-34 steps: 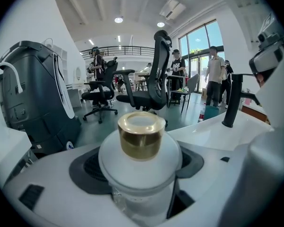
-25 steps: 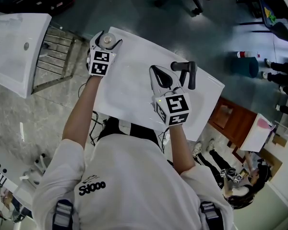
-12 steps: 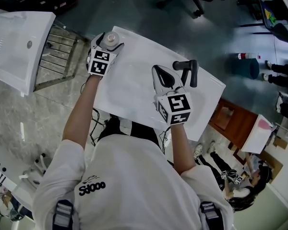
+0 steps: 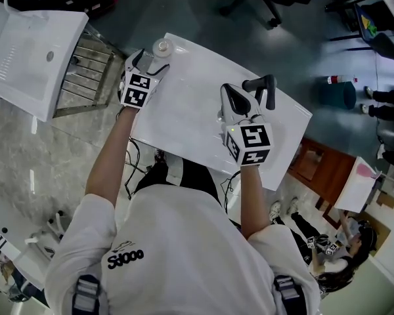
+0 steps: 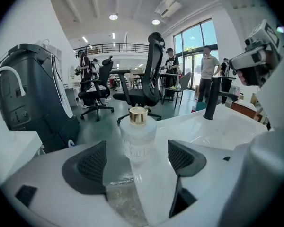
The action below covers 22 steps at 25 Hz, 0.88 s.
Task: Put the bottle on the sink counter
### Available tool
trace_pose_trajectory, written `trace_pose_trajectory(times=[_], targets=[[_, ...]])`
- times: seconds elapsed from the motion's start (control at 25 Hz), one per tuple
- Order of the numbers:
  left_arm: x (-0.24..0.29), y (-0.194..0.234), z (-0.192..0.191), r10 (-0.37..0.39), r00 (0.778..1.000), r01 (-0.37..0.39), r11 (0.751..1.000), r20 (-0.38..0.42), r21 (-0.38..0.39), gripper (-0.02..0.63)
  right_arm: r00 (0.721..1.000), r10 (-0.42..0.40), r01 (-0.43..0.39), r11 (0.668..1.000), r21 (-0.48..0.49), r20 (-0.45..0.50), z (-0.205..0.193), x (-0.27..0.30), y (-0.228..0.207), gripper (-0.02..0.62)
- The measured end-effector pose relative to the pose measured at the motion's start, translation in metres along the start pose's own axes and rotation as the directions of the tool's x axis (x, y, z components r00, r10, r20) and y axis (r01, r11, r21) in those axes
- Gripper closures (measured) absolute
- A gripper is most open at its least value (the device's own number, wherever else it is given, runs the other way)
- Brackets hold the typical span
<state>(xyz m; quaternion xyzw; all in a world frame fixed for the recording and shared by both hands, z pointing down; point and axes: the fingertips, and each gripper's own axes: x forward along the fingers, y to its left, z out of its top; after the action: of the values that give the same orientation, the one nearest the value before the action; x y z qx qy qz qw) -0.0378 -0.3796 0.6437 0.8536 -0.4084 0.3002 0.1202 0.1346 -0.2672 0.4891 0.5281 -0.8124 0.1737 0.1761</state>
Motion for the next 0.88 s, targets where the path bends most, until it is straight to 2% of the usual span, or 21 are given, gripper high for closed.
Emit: trace_pose_trajectory(times=[0.16,0.6,0.76,0.88], targets=[[-0.023,0.002,-0.002,0.01,1.0,-0.01,1.0,0.005,0.018,0.215,0.999,-0.03,0.03,0.999,-0.015,0.032,0.009,-0.012,0.002,0.584],[-0.094,0.022,0.024,0.037,0.99,-0.046,0.997,0.136,0.059,0.224,0.988,-0.091,0.1,0.993,-0.062,0.128,0.038,-0.048,0.019,0.584],[-0.125,0.019,0.042,0.012,0.978,-0.028,0.997,0.208,0.074,0.263,0.985,-0.099,0.111,0.991,-0.076,0.144,0.042,-0.061,0.03,0.584],[-0.153,0.016,0.056,-0.01,0.963,-0.006,0.998,0.268,0.057,0.311,0.981,-0.105,0.119,0.989,-0.084,0.16,0.047,-0.07,0.041,0.584]])
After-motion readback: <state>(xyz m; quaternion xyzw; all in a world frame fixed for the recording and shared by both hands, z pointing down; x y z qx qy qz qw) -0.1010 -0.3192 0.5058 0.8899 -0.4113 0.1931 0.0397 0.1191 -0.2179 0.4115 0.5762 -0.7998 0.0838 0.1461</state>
